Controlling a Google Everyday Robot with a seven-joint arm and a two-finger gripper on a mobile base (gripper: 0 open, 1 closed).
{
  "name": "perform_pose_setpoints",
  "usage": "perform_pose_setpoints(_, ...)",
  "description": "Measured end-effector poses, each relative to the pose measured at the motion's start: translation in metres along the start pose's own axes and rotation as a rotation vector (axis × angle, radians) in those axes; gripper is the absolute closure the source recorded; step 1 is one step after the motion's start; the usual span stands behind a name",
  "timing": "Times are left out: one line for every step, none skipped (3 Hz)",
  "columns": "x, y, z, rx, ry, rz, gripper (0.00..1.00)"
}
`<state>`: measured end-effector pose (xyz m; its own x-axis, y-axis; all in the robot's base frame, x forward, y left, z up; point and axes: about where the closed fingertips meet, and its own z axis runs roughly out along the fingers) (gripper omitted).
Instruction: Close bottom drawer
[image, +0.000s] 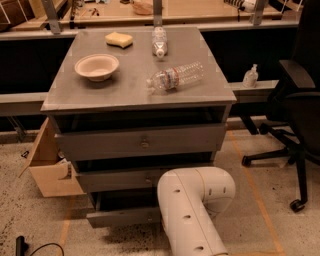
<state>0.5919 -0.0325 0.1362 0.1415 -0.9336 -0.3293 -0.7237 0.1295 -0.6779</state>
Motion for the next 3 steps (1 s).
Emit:
perform_pose_setpoints(0.0000,0.0005,-0.0005,0.001,0.000,-0.001,1.00)
perform_pose_setpoints(0.0007,-0.0041,0.0028,0.022,-0.001,-0.014,1.00)
perform_pose_setpoints(0.0019,-0.0087,0.0059,0.042,-0.005,-0.024,1.00)
